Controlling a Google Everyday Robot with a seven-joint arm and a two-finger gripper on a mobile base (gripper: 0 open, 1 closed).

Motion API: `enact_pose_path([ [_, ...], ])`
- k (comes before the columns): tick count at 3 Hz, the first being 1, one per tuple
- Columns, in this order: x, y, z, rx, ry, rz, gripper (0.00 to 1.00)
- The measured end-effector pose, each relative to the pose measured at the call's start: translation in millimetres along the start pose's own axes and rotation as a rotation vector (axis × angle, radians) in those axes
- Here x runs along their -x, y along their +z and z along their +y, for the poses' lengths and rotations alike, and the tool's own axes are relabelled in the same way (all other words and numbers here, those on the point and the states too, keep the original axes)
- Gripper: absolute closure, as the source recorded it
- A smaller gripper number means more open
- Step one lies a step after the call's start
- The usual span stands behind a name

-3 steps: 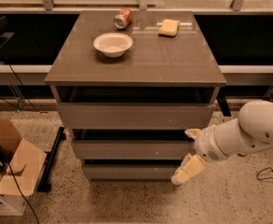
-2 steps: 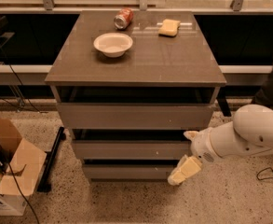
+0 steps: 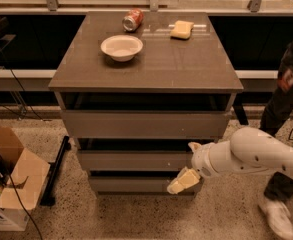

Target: Open middle drawer

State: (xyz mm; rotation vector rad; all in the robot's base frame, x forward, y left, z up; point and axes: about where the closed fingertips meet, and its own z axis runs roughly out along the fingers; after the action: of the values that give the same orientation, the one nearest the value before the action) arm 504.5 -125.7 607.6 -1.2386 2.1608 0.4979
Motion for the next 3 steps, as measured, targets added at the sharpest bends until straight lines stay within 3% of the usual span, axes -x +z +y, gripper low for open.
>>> enact_pose_path([
  [1,-3.5,32.4,-19.8,-0.018,0.018,-0.032,0.0],
  [3,-27.6,89.6,-52.3,-0.026,0.125,-0.075,0.0],
])
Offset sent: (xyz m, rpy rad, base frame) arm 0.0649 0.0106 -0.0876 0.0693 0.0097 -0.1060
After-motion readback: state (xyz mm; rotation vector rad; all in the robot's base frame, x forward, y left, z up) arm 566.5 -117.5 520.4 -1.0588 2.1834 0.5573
